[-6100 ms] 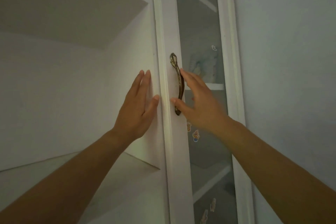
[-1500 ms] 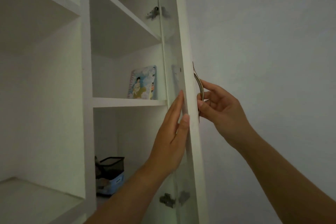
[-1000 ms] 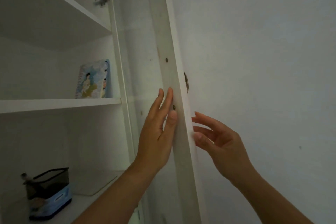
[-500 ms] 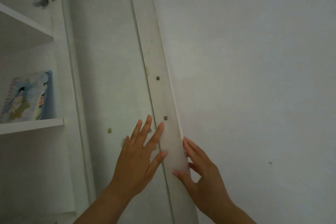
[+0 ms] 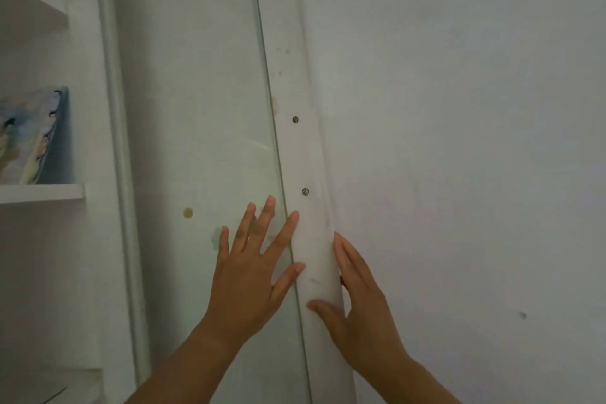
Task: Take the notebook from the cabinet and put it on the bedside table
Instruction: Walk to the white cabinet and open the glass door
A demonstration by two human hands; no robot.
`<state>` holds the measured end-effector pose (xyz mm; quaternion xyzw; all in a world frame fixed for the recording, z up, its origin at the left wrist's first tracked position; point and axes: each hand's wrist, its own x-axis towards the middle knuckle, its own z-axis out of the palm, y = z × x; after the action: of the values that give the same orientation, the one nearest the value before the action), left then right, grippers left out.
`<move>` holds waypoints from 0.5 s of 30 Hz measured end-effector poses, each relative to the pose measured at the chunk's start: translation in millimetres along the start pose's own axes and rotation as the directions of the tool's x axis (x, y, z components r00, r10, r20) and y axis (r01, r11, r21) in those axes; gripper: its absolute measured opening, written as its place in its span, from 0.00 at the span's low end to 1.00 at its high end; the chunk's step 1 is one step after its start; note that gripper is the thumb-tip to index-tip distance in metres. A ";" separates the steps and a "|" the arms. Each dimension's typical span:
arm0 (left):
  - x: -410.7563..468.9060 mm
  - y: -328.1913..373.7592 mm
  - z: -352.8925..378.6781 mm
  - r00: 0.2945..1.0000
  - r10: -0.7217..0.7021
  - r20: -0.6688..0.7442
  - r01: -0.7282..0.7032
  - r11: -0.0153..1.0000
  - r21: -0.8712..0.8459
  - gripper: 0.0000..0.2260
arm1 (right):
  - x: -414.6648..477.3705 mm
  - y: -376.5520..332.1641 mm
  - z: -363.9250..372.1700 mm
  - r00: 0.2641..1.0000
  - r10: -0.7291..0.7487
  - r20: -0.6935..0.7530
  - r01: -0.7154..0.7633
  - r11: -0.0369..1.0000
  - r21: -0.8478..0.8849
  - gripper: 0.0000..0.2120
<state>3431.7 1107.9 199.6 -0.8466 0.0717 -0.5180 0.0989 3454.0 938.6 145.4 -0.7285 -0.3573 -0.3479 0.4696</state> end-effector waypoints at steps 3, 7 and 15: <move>0.9 0.8 0.0 1.000 0.000 0.001 0.000 1.000 -0.015 0.29 | 0.9 4.4 1.5 1.000 -0.010 -0.001 0.010 1.000 0.016 0.39; 1.2 -0.9 1.7 1.000 -0.019 0.009 0.019 1.000 0.008 0.29 | 0.9 6.8 3.9 1.000 -0.018 -0.023 0.019 0.999 0.042 0.37; -1.5 5.4 -6.6 0.997 -0.057 0.049 0.056 0.998 0.020 0.29 | 2.1 7.5 -1.1 1.000 -0.012 -0.008 0.013 0.992 0.122 0.35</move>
<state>3425.0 1102.3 199.9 -0.8600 0.0403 -0.5000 0.0938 3461.2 935.7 144.3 -0.6949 -0.3808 -0.3311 0.5123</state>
